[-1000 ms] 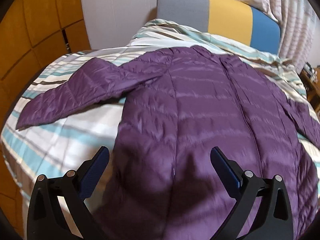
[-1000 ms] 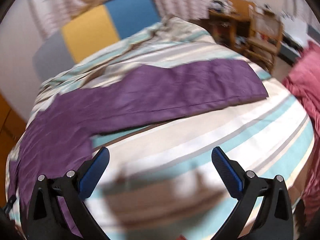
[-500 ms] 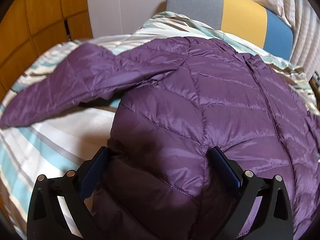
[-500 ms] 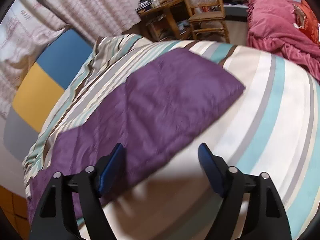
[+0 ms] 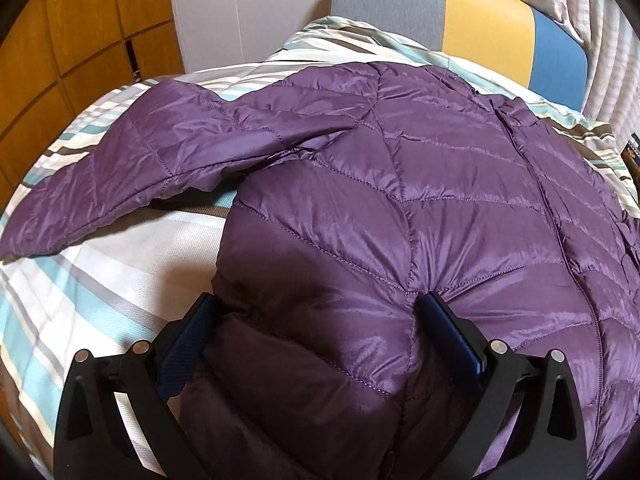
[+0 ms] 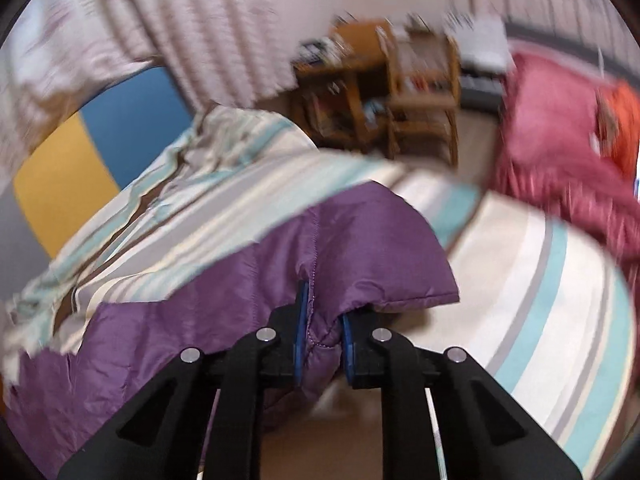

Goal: Fold large clothes
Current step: 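Grasp the jacket sleeve cuff with the right gripper and lift it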

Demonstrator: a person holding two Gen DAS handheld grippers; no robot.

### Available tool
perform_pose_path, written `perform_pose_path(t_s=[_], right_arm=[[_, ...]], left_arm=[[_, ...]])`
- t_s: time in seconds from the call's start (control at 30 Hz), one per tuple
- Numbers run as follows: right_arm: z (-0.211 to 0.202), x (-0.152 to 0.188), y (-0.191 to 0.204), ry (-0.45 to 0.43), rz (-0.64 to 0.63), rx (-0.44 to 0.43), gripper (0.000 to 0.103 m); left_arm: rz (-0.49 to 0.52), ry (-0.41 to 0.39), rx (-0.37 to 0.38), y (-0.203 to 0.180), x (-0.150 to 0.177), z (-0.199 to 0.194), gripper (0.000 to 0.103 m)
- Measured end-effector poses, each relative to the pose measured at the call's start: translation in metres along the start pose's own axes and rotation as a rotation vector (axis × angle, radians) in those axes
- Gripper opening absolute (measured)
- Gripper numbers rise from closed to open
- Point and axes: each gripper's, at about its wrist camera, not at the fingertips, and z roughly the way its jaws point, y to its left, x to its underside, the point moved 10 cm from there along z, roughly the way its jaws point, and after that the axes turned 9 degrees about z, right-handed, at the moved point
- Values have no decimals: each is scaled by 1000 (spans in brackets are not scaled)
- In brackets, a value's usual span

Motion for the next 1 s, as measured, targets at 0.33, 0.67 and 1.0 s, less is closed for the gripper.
perform_pose_path(t_s=[0.33,0.67,1.0], right_arm=[[-81,44,151,-223,-489,-113,8],[-132,153,291,-247,-822,-335,6],[-165,274,375,-123,-946,-578,6]], left_arm=[[-18,-14,13,0,0,0,100],[-30,-20,28,3,1,-1,100],[-34,-27,33,2,1,-1,100]])
